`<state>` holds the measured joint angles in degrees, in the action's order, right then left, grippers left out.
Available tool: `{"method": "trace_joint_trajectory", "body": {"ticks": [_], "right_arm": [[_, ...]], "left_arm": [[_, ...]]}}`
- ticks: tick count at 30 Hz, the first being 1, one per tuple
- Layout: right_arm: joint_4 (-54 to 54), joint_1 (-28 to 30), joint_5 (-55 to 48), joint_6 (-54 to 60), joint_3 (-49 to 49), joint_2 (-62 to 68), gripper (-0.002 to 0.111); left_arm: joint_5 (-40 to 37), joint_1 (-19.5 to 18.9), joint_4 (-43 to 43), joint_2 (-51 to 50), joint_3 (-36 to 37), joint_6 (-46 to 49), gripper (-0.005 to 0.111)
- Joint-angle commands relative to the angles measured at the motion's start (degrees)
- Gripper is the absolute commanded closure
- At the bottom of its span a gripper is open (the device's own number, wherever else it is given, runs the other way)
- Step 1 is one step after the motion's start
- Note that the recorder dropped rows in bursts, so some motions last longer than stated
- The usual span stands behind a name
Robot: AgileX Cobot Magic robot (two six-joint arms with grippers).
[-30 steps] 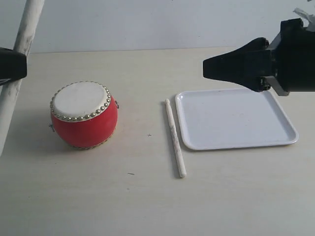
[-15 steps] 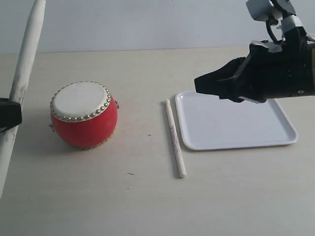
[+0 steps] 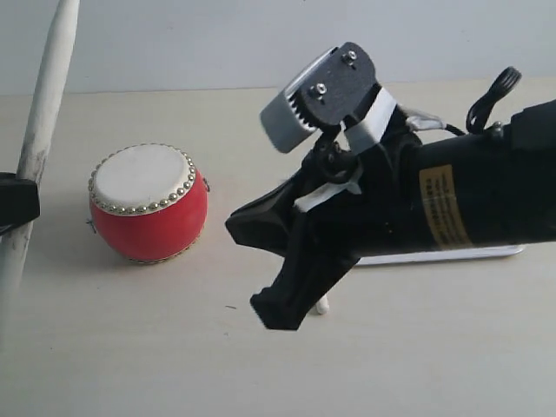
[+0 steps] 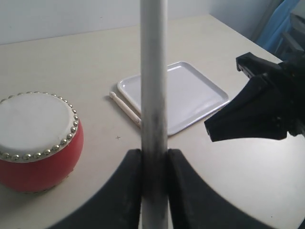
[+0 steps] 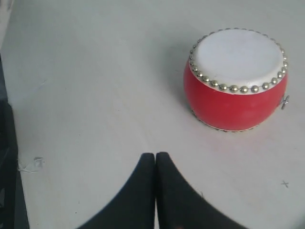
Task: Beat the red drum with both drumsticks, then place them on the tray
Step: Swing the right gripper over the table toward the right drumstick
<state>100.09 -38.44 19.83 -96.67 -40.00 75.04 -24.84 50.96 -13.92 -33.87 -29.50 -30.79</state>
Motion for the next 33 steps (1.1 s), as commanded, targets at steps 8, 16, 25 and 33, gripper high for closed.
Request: {"method": "trace_joint_trajectory", "body": {"ticks": [8, 16, 25, 33], "right_arm": [[-0.1, -8.2, -5.0, -6.2, -0.4, 0.0, 0.108], [-0.1, -8.2, -11.9, 18.8, -0.4, 0.1, 0.108], [-0.1, -9.6, -17.5, 53.0, -2.7, 0.3, 0.108], [-12.3, -20.3, -42.0, 46.8, -15.9, 2.0, 0.108]], "left_arm": [[1.1, 0.4, -0.3, 0.5, 0.2, -0.4, 0.107], [1.1, 0.4, -0.3, 0.5, 0.2, -0.4, 0.107], [1.4, 0.4, -0.5, 0.5, 0.2, -0.3, 0.107], [1.6, 0.4, -0.5, 0.5, 0.2, -0.3, 0.107]]}}
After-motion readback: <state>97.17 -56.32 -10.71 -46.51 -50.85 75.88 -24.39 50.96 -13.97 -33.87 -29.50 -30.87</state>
